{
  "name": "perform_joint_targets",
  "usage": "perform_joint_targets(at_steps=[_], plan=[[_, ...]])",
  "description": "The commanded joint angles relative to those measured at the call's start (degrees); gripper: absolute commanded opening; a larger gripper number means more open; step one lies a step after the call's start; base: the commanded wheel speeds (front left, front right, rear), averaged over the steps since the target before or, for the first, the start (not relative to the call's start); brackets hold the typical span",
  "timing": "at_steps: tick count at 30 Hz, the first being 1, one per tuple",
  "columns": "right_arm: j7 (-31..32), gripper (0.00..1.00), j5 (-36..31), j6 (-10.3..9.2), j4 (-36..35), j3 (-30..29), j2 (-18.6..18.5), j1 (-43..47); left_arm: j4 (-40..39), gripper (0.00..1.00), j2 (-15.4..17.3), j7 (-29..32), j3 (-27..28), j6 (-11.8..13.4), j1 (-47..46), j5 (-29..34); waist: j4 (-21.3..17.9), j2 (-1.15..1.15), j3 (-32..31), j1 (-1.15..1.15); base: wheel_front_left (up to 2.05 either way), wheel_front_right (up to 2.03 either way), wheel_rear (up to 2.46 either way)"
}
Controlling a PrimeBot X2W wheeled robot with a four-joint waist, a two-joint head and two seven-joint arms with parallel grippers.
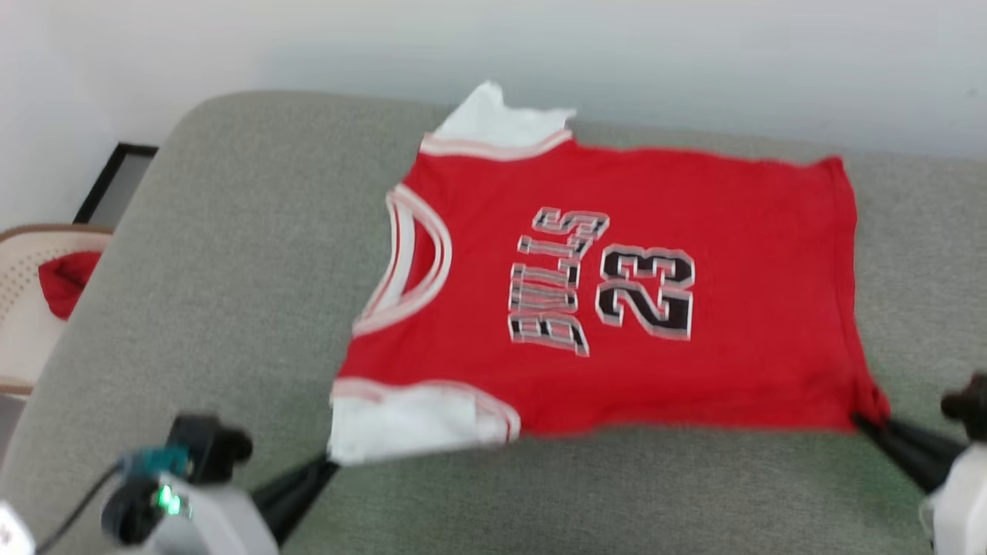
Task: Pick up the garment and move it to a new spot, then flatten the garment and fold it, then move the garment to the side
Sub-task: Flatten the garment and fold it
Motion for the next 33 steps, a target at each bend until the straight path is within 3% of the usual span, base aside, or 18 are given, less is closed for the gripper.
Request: perform_joint_targets(at_steps=[1, 9, 20, 28, 33], plan=[[-0.1, 0.00, 0.5, -0.06, -0.5, -0.1, -0.4, 1.2, -0.6, 0.00, 0.4, -0.7, 0.0, 0.6, 1.3, -0.7, -0.5, 0.00, -1.2, 0.00, 0.00, 0.00, 0.00], [0.3, 0.00, 3.8, -0.06, -4.4, -1.6, -3.3, 10.3, -5.6, 0.00, 3.8, -4.4, 0.2, 6.2, 11.1, -5.5, -1.1, 0.00, -1.4, 0.00, 0.00, 0.00, 0.00], [3.2, 0.00, 4.5, -0.06, -8.8, -6.5, -2.2, 14.5, -11.9, 0.00, 7.6, -5.5, 3.5, 10.9, 14.0, -5.6, -3.3, 0.00, 1.1, 0.00, 0.00, 0.00, 0.00], [8.8, 0.00, 3.0, -0.06, -10.6, -11.9, 1.6, 9.6, -12.8, 0.00, 11.2, -0.1, 6.4, 9.5, 4.9, 0.8, -5.1, 0.00, 3.8, 0.00, 0.00, 0.00, 0.00], [12.7, 0.00, 0.7, -0.06, -8.8, -13.8, 4.7, 5.3, -7.9, 0.00, 9.1, 5.8, 7.8, 5.1, -3.2, 4.8, -5.7, 0.00, 6.2, 0.00, 0.00, 0.00, 0.00]])
